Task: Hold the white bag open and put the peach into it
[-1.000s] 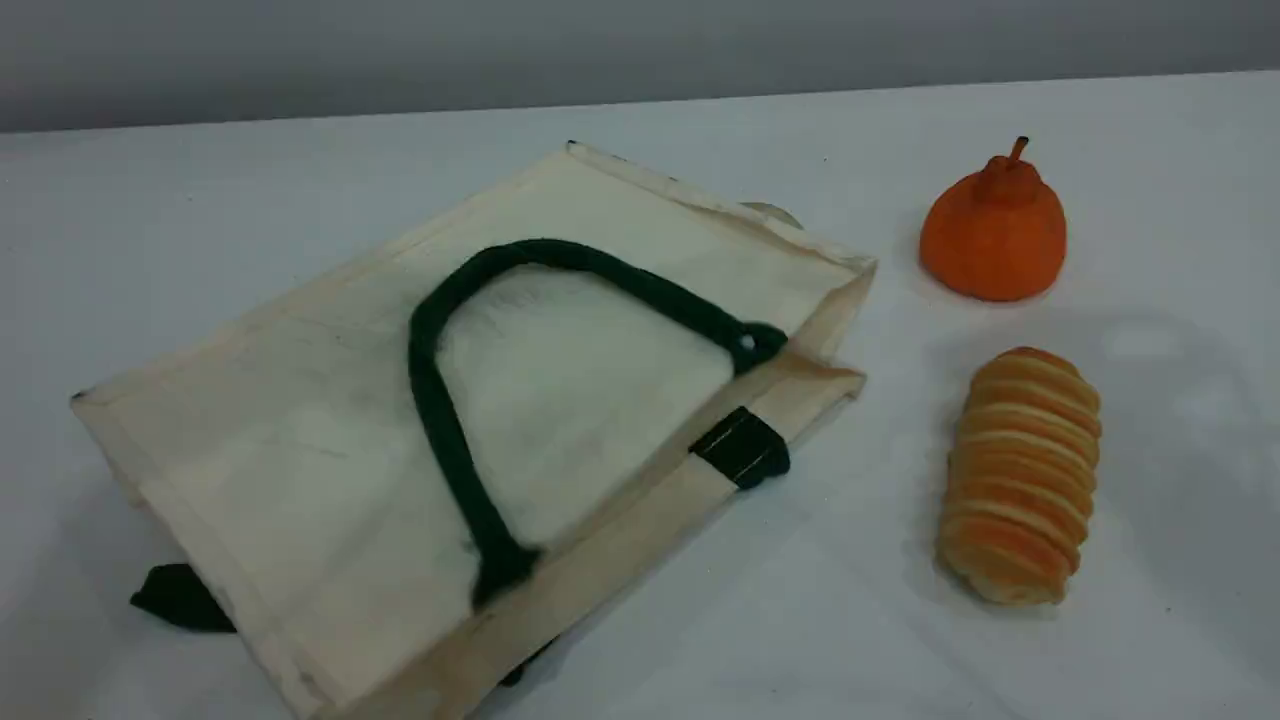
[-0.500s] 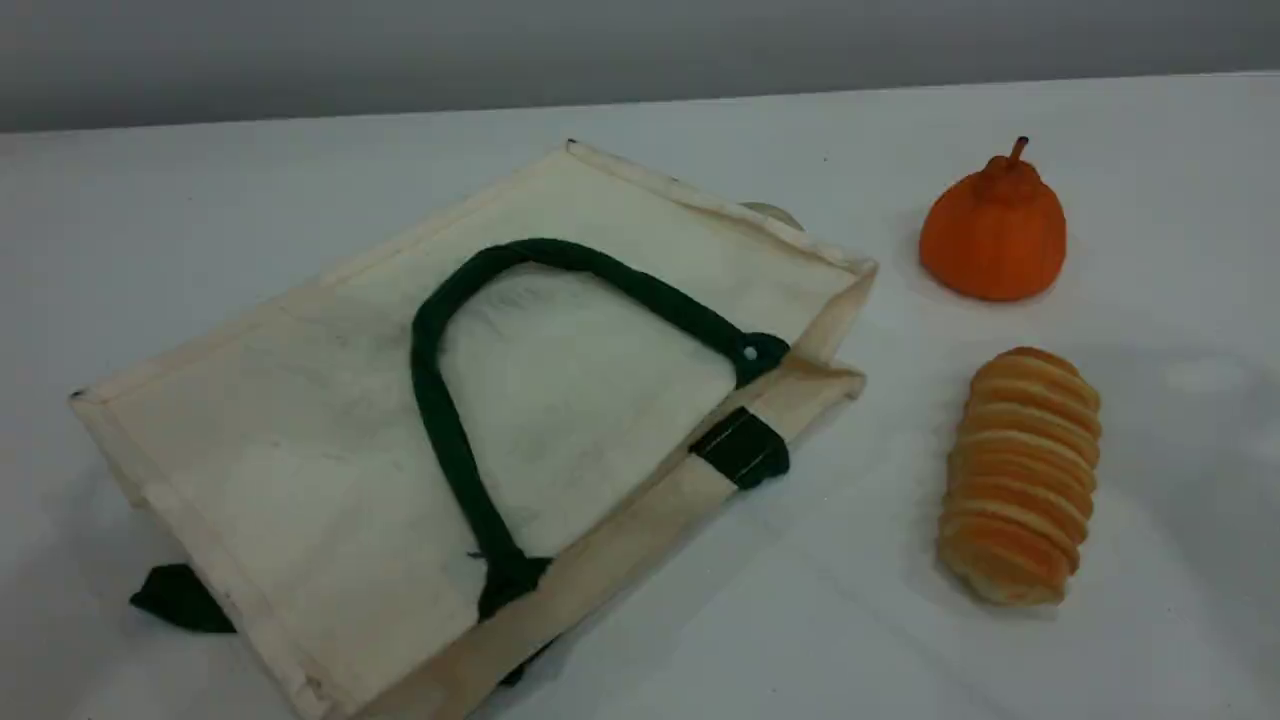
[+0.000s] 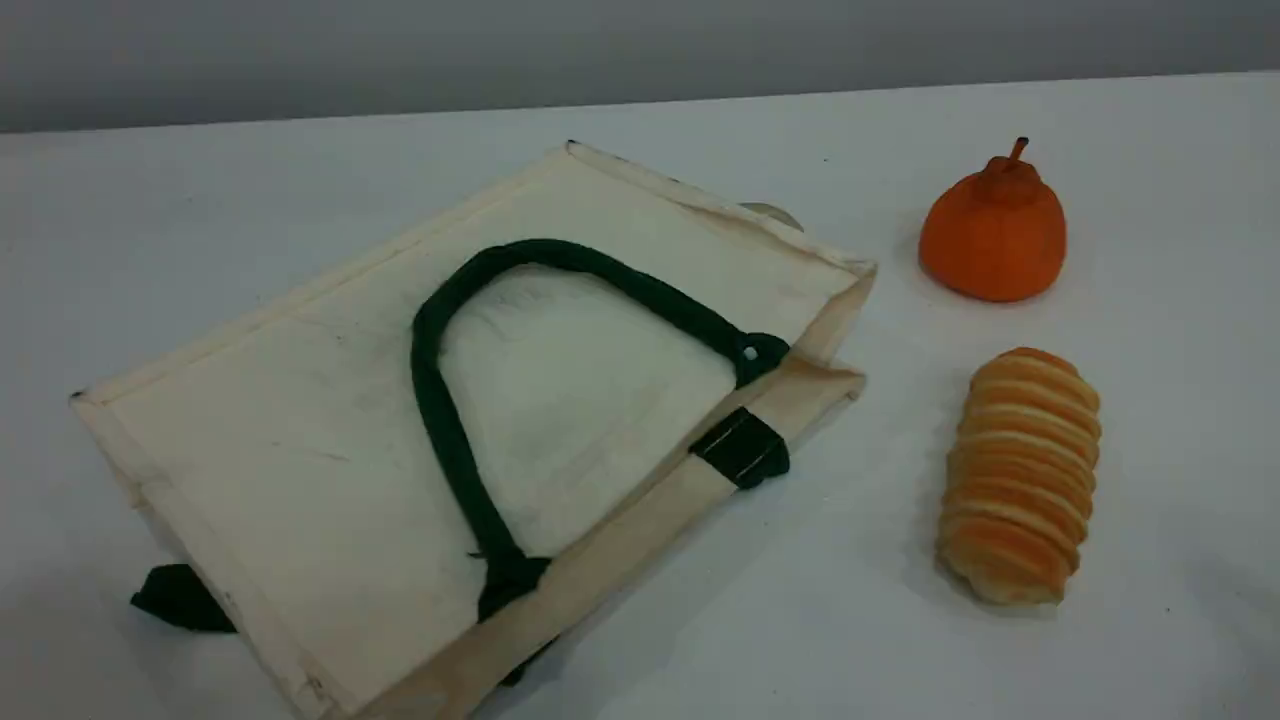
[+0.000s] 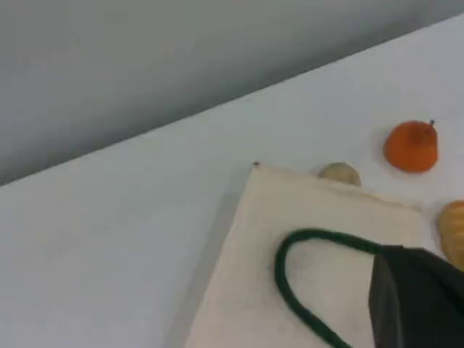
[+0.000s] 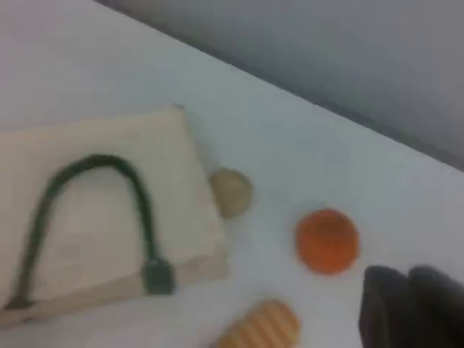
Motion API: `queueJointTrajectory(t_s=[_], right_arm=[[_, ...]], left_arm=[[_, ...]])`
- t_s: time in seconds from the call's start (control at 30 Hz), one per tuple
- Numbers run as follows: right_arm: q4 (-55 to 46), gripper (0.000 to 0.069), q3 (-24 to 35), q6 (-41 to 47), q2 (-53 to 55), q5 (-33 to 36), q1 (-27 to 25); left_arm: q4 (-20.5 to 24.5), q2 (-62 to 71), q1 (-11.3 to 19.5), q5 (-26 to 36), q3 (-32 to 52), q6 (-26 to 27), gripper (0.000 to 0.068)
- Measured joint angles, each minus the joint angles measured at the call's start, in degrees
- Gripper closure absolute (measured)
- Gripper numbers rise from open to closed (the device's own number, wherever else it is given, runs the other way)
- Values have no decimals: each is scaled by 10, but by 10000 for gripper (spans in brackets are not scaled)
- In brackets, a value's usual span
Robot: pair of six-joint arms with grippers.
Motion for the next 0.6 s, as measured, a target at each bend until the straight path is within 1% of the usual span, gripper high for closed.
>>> queueJointTrajectory(t_s=[0.1,0.2,0.33,0.43,0.5,0.6], right_arm=[[43,660,0,-7,-40,33,0],[76,660,0,-11,-80,58,0],[81,660,11,-11,-135,92,0],[81,660,43,-10,-180,93,0],[82,660,76,-5,-211,93,0],[83,660,132,-9,-263,79,0]], left_arm=[[2,-70,0,0,64,0,673],[18,-146,0,0,131,0,673],[32,-236,0,0,205,0,673],[27,-302,0,1,256,-2,673],[27,-334,0,1,284,-14,673],[27,-365,0,1,326,-16,673]])
